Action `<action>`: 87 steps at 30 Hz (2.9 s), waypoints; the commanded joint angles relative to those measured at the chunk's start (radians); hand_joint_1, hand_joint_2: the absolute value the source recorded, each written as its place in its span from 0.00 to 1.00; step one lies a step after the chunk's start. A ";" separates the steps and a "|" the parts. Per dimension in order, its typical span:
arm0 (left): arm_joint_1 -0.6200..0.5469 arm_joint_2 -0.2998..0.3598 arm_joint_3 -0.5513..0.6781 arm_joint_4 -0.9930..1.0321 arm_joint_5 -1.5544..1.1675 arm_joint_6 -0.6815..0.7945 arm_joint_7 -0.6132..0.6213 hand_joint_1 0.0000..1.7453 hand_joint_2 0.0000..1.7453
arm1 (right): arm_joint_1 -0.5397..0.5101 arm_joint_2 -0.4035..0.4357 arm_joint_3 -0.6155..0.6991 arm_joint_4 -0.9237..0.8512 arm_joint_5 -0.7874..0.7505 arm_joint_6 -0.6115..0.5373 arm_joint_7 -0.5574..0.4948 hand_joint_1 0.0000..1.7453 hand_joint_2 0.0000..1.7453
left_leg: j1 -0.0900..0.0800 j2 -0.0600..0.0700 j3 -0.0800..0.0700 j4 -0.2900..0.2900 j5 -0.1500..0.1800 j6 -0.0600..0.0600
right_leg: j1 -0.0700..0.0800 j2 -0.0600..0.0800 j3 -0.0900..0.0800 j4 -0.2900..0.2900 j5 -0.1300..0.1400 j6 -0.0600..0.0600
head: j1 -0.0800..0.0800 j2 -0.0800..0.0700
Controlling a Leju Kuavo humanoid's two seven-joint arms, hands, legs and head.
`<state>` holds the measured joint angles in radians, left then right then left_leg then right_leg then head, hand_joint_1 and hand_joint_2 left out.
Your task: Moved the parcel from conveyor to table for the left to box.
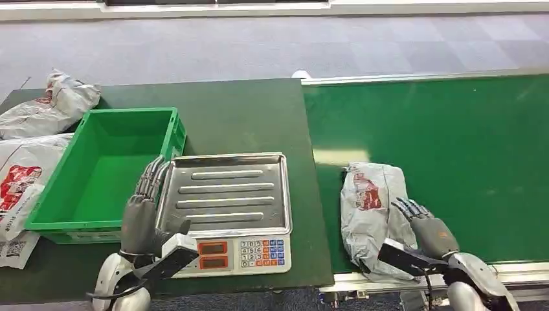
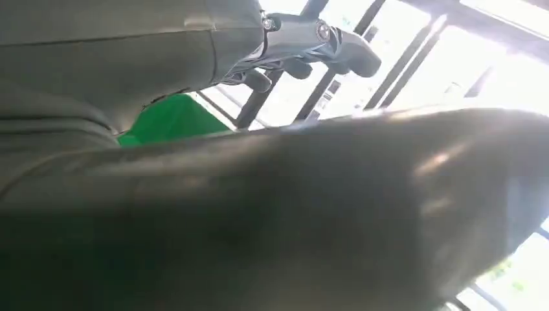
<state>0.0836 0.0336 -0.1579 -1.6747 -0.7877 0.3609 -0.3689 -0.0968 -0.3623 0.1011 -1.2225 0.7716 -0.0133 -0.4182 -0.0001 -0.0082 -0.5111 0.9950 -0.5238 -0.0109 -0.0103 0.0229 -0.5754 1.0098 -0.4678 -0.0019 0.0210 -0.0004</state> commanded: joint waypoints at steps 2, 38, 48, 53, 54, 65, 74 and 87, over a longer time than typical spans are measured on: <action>0.000 0.008 -0.052 0.047 -0.006 -0.010 0.013 0.00 0.00 | -0.223 0.294 0.105 0.429 -0.082 -0.024 -0.012 0.00 1.00 | 0.002 0.004 0.004 -0.003 0.001 -0.001 | 0.002 0.002 0.002 -0.004 0.002 -0.001 | 0.000 0.000; 0.017 -0.040 -0.069 0.000 0.026 -0.074 0.062 0.00 0.00 | -0.038 0.302 0.214 0.321 0.450 -0.181 0.630 1.00 1.00 | 0.000 -0.020 0.021 0.001 0.001 0.002 | 0.001 -0.018 0.023 -0.005 -0.004 0.002 | 0.000 0.000; 0.029 -0.043 -0.061 -0.010 0.047 -0.065 0.049 0.00 0.00 | 0.020 0.312 0.165 0.184 0.558 -0.219 0.583 1.00 1.00 | 0.000 -0.015 0.014 0.000 0.001 0.002 | 0.001 -0.015 0.013 -0.006 -0.003 0.002 | 0.000 0.000; 0.039 -0.045 -0.057 -0.019 0.048 -0.065 0.048 0.00 0.00 | 0.017 0.316 0.163 0.183 0.566 -0.233 0.565 1.00 1.00 | 0.000 -0.014 0.013 0.000 0.000 0.002 | 0.001 -0.014 0.012 -0.005 -0.003 0.002 | 0.000 0.000; 0.043 -0.045 -0.057 -0.024 0.049 -0.066 0.048 0.00 0.00 | 0.014 0.317 0.161 0.178 0.567 -0.235 0.561 1.00 1.00 | 0.000 -0.014 0.013 0.001 0.000 0.002 | 0.001 -0.013 0.011 -0.004 -0.004 0.002 | 0.000 0.000; 0.042 -0.057 -0.057 -0.044 0.039 -0.069 0.036 0.00 0.00 | -0.123 0.277 0.149 0.039 0.550 -0.319 0.477 1.00 1.00 | -0.001 -0.008 0.007 0.003 0.000 0.003 | -0.001 -0.007 0.004 -0.001 -0.001 0.003 | 0.000 0.000; 0.032 -0.067 -0.042 -0.059 0.044 -0.054 0.012 0.00 0.00 | -0.553 0.177 0.239 -0.080 0.549 -0.142 0.439 1.00 1.00 | -0.003 0.001 0.001 0.006 0.000 0.002 | -0.002 0.001 -0.003 0.002 0.003 0.004 | 0.000 0.000; 0.028 -0.076 -0.015 -0.017 0.117 -0.056 -0.048 0.00 0.00 | -0.860 0.350 0.471 0.121 0.421 -0.043 0.404 1.00 1.00 | -0.001 0.000 0.005 0.001 0.005 0.000 | -0.001 0.001 -0.003 -0.001 0.007 0.002 | 0.000 0.000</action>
<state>0.1372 -0.0324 -0.2026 -1.7632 -0.7095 0.3056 -0.3826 -0.7657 -0.1293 0.3728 -1.2825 1.2558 -0.0972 0.0084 0.0000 -0.0175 -0.5078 0.9972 -0.5184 -0.0104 -0.0106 0.0174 -0.5749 1.0089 -0.4628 0.0004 0.0206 -0.0004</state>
